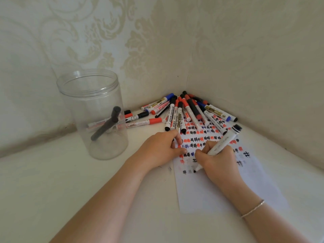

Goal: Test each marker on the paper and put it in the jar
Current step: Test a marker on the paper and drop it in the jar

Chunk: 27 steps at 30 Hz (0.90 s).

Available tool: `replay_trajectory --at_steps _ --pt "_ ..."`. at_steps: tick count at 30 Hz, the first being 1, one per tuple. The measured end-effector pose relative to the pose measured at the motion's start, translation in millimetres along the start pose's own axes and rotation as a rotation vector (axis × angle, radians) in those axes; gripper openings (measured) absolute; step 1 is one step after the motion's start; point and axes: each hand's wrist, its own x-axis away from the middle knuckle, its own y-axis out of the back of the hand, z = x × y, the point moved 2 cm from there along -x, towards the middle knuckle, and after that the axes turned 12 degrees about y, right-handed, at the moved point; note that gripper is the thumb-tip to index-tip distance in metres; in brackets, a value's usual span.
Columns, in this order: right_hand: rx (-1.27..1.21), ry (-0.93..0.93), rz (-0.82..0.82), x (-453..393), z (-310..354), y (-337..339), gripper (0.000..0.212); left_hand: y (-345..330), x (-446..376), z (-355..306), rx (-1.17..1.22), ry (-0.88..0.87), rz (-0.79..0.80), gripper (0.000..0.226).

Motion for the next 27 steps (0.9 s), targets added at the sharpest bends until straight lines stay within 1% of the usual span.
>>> replay_trajectory --at_steps 3,7,11,13,14,16,19,21,23,25,27 --pt "0.015 -0.015 0.005 0.1 1.1 0.9 0.026 0.0 0.1 -0.3 -0.004 0.004 0.007 0.023" --pt "-0.009 -0.018 -0.035 0.4 2.0 1.9 0.028 0.6 0.9 0.1 0.003 0.003 0.004 0.022" --pt "-0.025 -0.019 -0.003 0.8 -0.5 -0.1 0.025 0.9 2.1 -1.1 0.000 0.000 0.012 0.023" --pt "-0.094 -0.049 -0.016 -1.7 -0.2 3.0 0.023 0.9 2.1 -1.3 -0.009 -0.007 0.020 0.022" --pt "-0.173 -0.076 -0.042 -3.9 0.4 6.1 0.025 1.7 2.2 -1.5 0.001 -0.015 0.026 0.020" --pt "-0.372 -0.139 -0.085 -10.5 4.1 12.8 0.026 4.9 3.2 -1.1 0.131 -0.023 0.060 0.016" --pt "-0.599 -0.194 -0.055 -22.4 16.6 17.8 0.026 10.2 6.3 -1.3 0.460 -0.038 0.139 0.030" --pt "-0.715 -0.212 -0.032 -29.0 27.3 16.9 0.020 11.7 6.2 -0.6 0.546 -0.073 0.146 0.037" --pt "-0.765 -0.209 -0.054 -33.5 35.4 15.0 0.016 11.8 6.0 0.0 0.589 -0.095 0.153 0.038" --pt "-0.755 -0.183 -0.073 -36.3 40.9 12.4 0.015 12.8 7.0 -0.5 0.618 -0.101 0.170 0.038" --pt "-0.721 -0.153 -0.056 -37.3 43.3 9.3 0.010 14.1 8.7 -1.9 0.628 -0.102 0.184 0.038"
